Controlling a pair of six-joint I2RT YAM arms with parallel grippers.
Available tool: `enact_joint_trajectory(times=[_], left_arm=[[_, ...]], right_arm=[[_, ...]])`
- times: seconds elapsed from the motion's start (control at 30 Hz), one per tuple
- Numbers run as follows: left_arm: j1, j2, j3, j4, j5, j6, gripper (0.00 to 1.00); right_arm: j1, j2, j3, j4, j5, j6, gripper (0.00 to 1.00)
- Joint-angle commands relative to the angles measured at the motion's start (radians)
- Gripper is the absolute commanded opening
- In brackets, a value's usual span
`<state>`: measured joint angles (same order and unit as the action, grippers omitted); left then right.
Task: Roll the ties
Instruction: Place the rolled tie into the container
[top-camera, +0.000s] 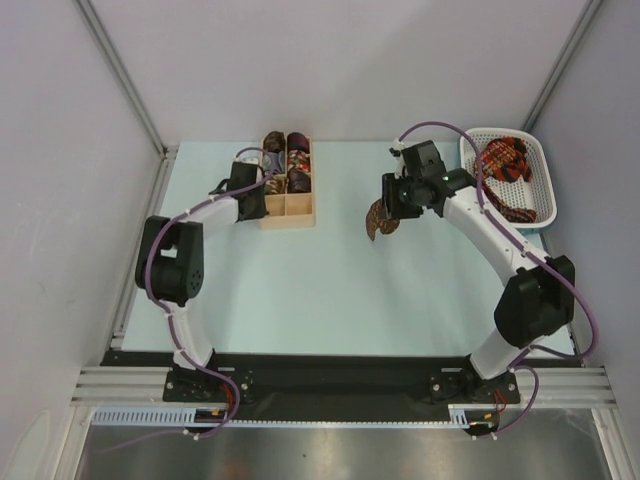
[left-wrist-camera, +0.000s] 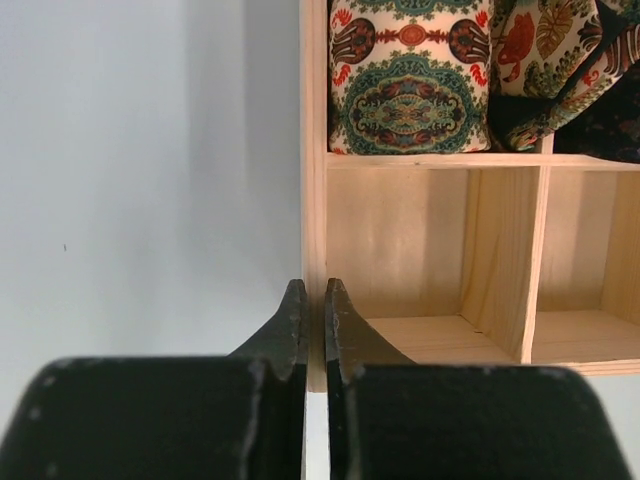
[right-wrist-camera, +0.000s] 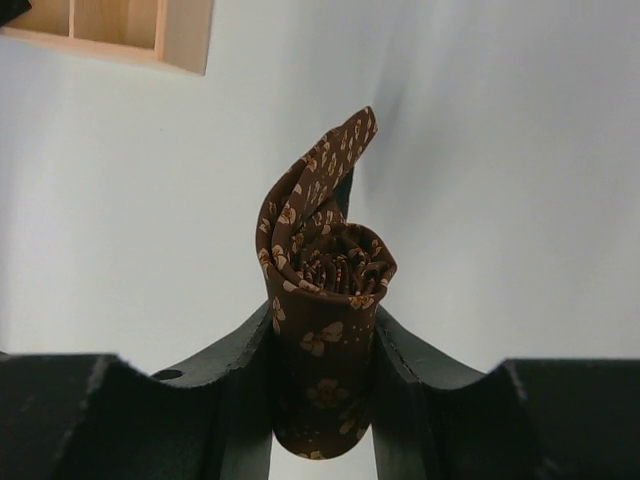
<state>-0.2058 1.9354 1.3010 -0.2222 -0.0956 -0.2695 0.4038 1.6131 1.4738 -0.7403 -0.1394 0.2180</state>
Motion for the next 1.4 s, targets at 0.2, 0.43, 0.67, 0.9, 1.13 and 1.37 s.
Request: enact_joint_trajectory(times=[0.2,0.43,0.67,0.9,1.13,1.37], left_arm=[[-0.125,-0.154,-0.195,-0.013,0.028,-0.043,0.01],[-0.234,-0.199,-0.244,-0.006,0.002,-0.089,0.01],[-0.311,-0.219,-0.278,0.029,-0.026,-0.192,0.0],[-0.392,-0.22,-0.264,0.032,-0.073,-0.252,0.04],[-0.429,-0.259,-0.293,0.081,-0.017,-0.297,0.23],[-0.428,-0.338,-0.347,0.092,-0.024,-0.298,0.5]], right_arm=[[0.101,0.125,0.158,-0.05,0.017,0.035,0.24],[0.15,0.195,0.206,-0.056,0.041,0.072,0.24],[0.184,0.241,0.233,-0.039,0.067,0.101,0.24],[0.208,0.286,0.238,-0.007,0.07,0.119,0.23],[0.227,0.343,0.263,0.021,0.095,0.152,0.23],[0.262,0.404,0.325,0.009,0.106,0.185,0.23]])
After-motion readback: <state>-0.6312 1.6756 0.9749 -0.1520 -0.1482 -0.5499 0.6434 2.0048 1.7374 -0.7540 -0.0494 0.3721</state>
